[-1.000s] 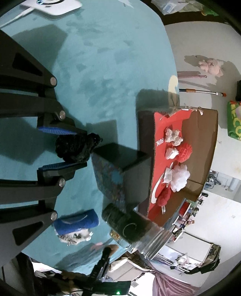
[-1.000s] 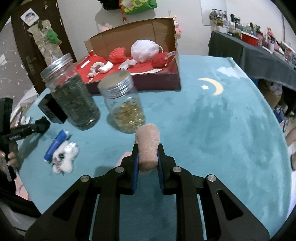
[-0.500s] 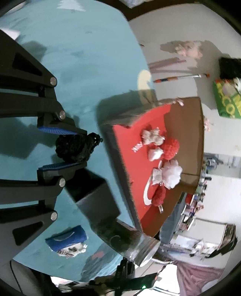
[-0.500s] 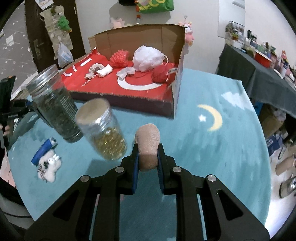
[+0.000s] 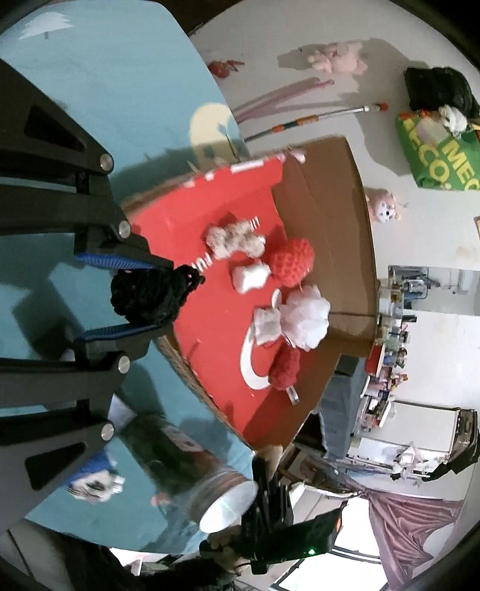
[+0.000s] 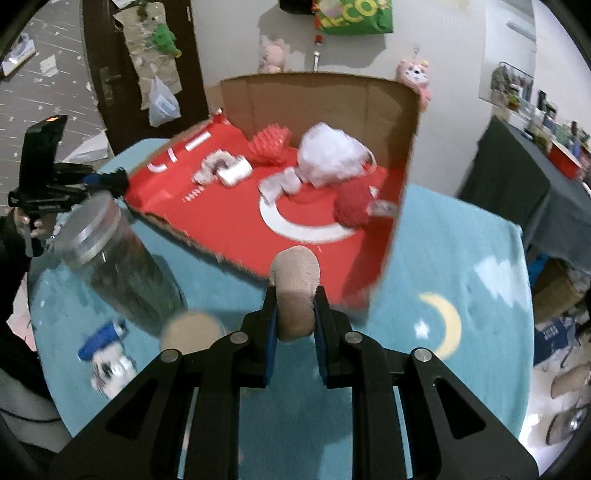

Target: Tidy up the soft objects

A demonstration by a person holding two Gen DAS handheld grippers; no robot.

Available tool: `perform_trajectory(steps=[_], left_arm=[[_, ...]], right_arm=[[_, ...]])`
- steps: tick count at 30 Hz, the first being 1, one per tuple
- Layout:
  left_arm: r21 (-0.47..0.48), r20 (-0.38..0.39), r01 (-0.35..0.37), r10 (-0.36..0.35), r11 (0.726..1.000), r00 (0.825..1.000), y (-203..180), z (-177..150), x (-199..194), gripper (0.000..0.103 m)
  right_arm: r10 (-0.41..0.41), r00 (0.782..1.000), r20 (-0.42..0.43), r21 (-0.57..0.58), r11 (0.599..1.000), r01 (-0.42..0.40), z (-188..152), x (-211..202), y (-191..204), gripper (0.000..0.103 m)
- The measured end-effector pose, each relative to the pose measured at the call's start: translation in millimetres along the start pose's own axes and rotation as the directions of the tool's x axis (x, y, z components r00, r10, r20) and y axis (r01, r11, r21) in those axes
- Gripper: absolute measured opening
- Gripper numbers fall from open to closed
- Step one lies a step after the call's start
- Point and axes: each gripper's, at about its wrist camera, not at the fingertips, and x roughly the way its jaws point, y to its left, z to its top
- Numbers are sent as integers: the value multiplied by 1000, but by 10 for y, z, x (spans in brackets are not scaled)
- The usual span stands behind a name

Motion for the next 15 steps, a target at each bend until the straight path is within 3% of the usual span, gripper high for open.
perform_trajectory(steps=[5, 15], left_arm=[[-22, -55, 18, -19, 1000, 998, -59, 209, 254, 27], [-115, -200, -56, 32, 992, 979, 71, 361, 771, 28]], right_arm=[[26, 999, -22, -9, 1000, -26, 269, 205, 50, 17], [-85, 980, -182, 38, 995, 94, 540, 808, -28, 19]])
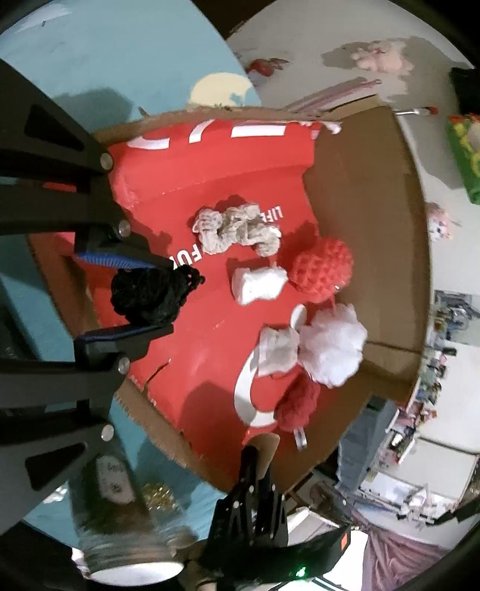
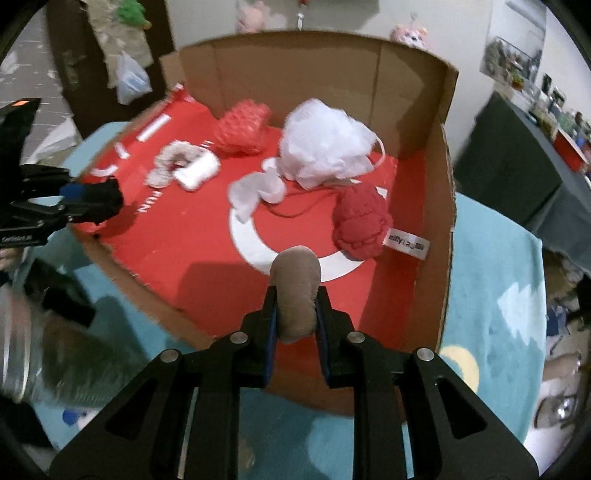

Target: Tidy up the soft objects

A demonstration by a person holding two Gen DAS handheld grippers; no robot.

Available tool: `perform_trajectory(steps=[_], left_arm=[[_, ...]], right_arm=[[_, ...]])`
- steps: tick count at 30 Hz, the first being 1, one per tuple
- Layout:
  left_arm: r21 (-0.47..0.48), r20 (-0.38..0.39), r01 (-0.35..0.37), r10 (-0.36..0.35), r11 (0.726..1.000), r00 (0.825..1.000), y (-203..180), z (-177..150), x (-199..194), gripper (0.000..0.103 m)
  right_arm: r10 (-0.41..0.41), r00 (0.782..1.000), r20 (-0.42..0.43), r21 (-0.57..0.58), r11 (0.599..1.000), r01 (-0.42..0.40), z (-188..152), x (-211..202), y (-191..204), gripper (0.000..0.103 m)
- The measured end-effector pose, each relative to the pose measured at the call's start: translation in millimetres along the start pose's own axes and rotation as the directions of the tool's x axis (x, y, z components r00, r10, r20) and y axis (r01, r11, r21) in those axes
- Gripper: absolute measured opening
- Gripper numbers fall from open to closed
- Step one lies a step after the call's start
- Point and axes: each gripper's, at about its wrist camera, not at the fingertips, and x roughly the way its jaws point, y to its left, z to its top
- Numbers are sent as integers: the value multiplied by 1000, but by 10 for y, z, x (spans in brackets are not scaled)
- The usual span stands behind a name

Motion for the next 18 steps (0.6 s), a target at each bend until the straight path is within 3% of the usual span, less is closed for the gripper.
perform_trajectory(steps=[5, 10, 18], left_arm=[[-10, -44, -47, 47, 999, 998, 29, 48, 183, 28], [-23, -63, -47, 45, 999, 997, 51, 60, 284, 29], [-13, -67, -56, 55, 998, 996, 14, 62, 311, 34]], right_arm=[[-58, 997, -50, -21, 998, 57, 98, 148, 67, 19], [-92, 991, -102, -28, 996, 89, 128, 292, 54, 19], [-117, 986, -119, -55, 992, 111, 121, 373, 115, 28]])
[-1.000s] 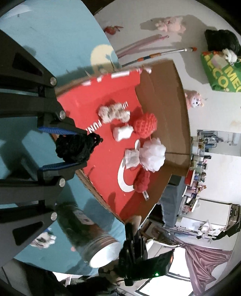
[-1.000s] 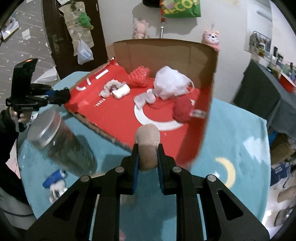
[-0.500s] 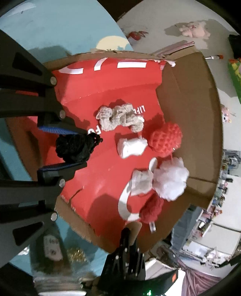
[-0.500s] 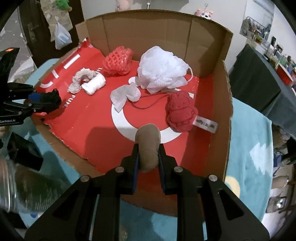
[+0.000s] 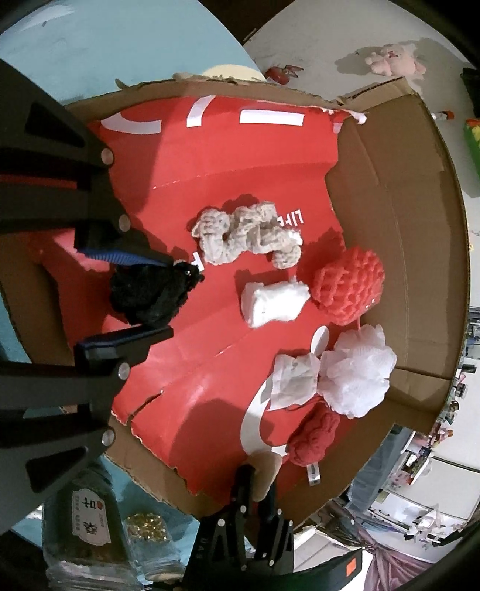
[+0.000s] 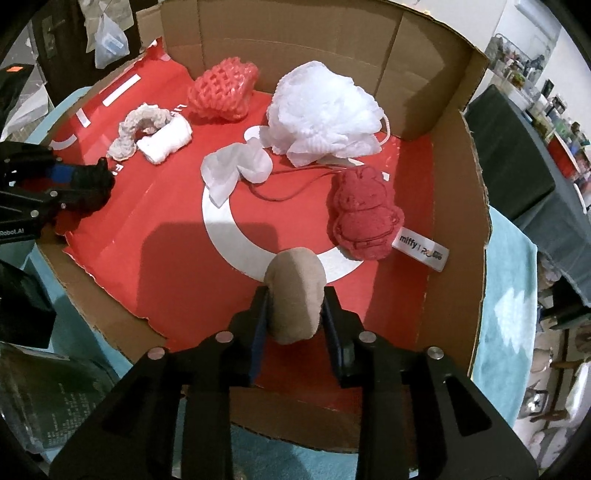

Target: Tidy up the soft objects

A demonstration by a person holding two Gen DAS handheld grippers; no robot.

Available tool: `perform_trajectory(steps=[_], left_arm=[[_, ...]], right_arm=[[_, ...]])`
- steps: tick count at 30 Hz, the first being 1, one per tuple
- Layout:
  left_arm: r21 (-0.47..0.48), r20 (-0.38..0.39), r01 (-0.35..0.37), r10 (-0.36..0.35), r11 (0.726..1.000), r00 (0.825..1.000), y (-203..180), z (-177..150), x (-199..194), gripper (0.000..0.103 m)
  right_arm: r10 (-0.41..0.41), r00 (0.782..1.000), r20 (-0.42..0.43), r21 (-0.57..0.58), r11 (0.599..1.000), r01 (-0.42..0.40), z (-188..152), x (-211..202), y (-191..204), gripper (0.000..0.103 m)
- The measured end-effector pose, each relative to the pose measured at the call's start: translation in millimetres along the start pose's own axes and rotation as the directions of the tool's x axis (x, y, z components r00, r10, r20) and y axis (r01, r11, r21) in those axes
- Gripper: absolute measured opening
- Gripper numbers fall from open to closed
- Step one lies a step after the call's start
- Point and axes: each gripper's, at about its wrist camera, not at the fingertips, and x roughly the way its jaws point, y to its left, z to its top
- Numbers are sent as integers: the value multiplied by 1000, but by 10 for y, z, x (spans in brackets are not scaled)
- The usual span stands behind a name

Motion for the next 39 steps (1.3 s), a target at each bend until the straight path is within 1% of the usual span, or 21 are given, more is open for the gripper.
perform_trajectory(steps=[1, 2, 3, 4, 5, 6, 8, 11, 13, 16, 18, 20, 22, 23, 27, 30, 31, 33, 34, 37, 39], left_arm=[[-1, -1, -1, 1, 1000, 1000, 0, -6, 2, 35], [-2, -1, 0, 0, 1000, 1000, -3, -11, 2, 39], [-3, 2, 1, -1, 1000, 1000, -12, -9, -2, 43], [-2, 8, 6, -6, 1000, 1000, -17, -13, -16, 44], [-3, 15, 8, -8, 1000, 1000, -22, -16, -34, 47], [-4, 20, 7, -7, 1000, 1000, -20, -23, -58, 50], [-12, 41, 16, -15, 1000, 999, -26, -25, -124, 54], [-21, 74, 23, -22, 1000, 997, -47, -39, -270, 63], [-21, 97, 20, -18, 1000, 995, -73, -44, -357, 65], [-27, 141, 21, -17, 999, 990, -126, -91, -545, 71], [-35, 175, 22, -16, 999, 984, -159, -138, -697, 76], [-35, 210, 15, -7, 999, 978, -207, -194, -860, 77], [-36, 240, 7, 2, 999, 971, -268, -222, -982, 80], [-38, 260, 5, 5, 999, 966, -308, -251, -1064, 82], [-39, 339, -11, 24, 999, 941, -442, -402, -1370, 94], [-33, 401, -37, 47, 999, 915, -562, -562, -1590, 97], [-32, 414, -41, 50, 999, 909, -588, -599, -1632, 98], [-34, 452, -49, 59, 998, 890, -666, -721, -1758, 102], [-36, 474, -55, 66, 998, 878, -712, -791, -1821, 102], [-44, 514, -67, 80, 997, 854, -812, -954, -1953, 103], [-59, 535, -74, 94, 995, 839, -890, -1073, -2026, 103]], right_arm=[[-2, 1000, 1, 1, 1000, 2, -1, 0, -1, 29], [-1, 1000, 1, 0, 1000, 1, -1, -3, -2, 30], [1, 1000, 2, -1, 1000, -1, -2, -5, 0, 35], [3, 1000, 2, -3, 1000, -3, -5, -13, 8, 40], [11, 1000, 3, -5, 1000, -11, 2, -16, 29, 49], [26, 1000, 8, -15, 1000, -26, -3, -29, 59, 54], [1, 1000, 21, -36, 999, 0, -27, -74, 129, 59], [-12, 999, 44, -36, 999, 13, -40, -163, 148, 60], [-16, 998, 62, -19, 1000, 17, -46, -257, 123, 61], [-35, 995, 95, 11, 999, 34, -63, -423, 74, 69], [-42, 992, 121, 31, 999, 39, -85, -553, 39, 70], [-49, 987, 151, 54, 998, 42, -104, -708, 20, 70], [-51, 983, 177, 76, 996, 38, -116, -850, -2, 74], [-53, 979, 195, 89, 995, 36, -138, -940, -11, 76], [-54, 963, 264, 130, 991, 20, -246, -1269, 15, 77], [-36, 948, 316, 146, 989, -11, -405, -1540, 58, 81], [-34, 943, 330, 147, 989, -16, -449, -1605, 90, 81], [-40, 928, 370, 150, 989, -17, -583, -1771, 162, 82], [-45, 919, 392, 153, 988, -17, -670, -1865, 207, 82], [-57, 895, 442, 159, 987, -16, -861, -2052, 311, 84], [-60, 877, 476, 166, 986, -23, -1007, -2185, 389, 92]])
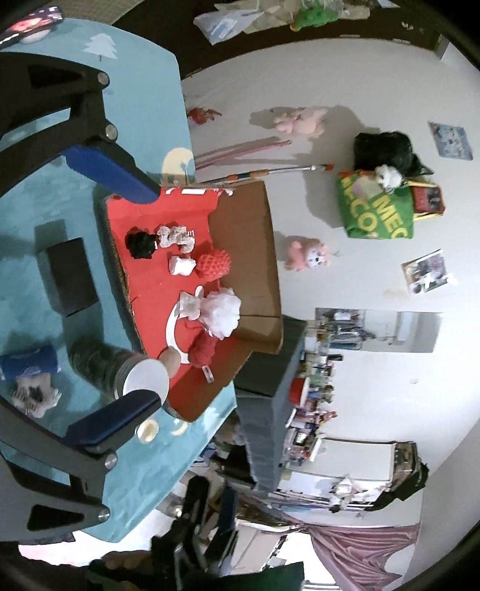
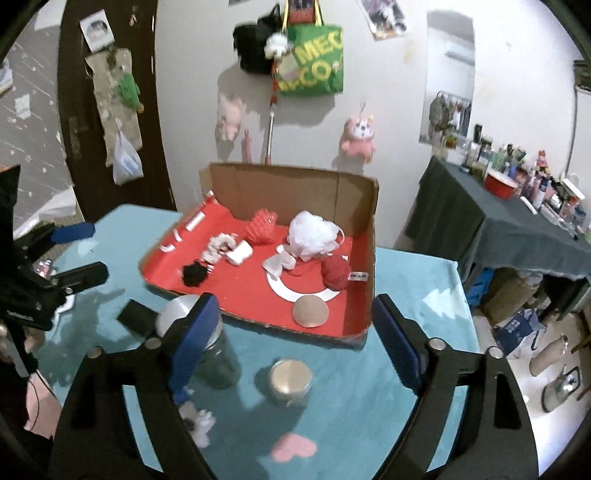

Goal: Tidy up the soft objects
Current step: 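Open both tools to drop the sponge pad and black piece into the box, then withdraw both tools from the box toward the blue roll and white plush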

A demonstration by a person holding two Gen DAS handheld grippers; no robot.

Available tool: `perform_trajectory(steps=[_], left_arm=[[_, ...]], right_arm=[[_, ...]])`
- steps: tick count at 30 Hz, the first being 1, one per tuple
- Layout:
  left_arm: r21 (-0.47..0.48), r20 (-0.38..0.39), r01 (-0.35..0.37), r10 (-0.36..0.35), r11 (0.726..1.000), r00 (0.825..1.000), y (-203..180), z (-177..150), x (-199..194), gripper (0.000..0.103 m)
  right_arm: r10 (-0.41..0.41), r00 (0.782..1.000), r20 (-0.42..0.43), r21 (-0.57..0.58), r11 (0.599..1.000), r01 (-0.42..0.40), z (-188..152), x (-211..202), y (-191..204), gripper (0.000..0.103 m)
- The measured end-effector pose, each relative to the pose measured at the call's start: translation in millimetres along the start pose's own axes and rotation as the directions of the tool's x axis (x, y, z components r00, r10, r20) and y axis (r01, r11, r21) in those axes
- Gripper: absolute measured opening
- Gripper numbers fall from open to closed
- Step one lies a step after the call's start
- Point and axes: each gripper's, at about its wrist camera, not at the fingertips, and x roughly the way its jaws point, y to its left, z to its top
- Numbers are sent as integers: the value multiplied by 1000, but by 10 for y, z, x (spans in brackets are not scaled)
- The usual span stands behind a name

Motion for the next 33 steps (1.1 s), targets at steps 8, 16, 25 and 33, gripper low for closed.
perform_trajectory(steps=[8, 16, 25, 33], left_arm=[[-81, 74, -33, 39, 996, 997, -151, -368, -258, 103], [-94, 89, -54, 63, 994, 994, -349, -757, -319, 103], [-91, 84, -85, 93, 992, 992, -503, -1112, -305, 103], [-86, 59, -97, 102, 992, 993, -566, -1312, -277, 103]], right_arm=[[-16, 995, 100, -4, 1000, 17, -421, -505, 299, 92], [-63, 989, 134, 34, 998, 59, -887, -599, 473, 92], [-125, 980, 155, 68, 991, 116, -1359, -540, 577, 92], [-118, 984, 136, 106, 989, 104, -1615, -439, 592, 92]])
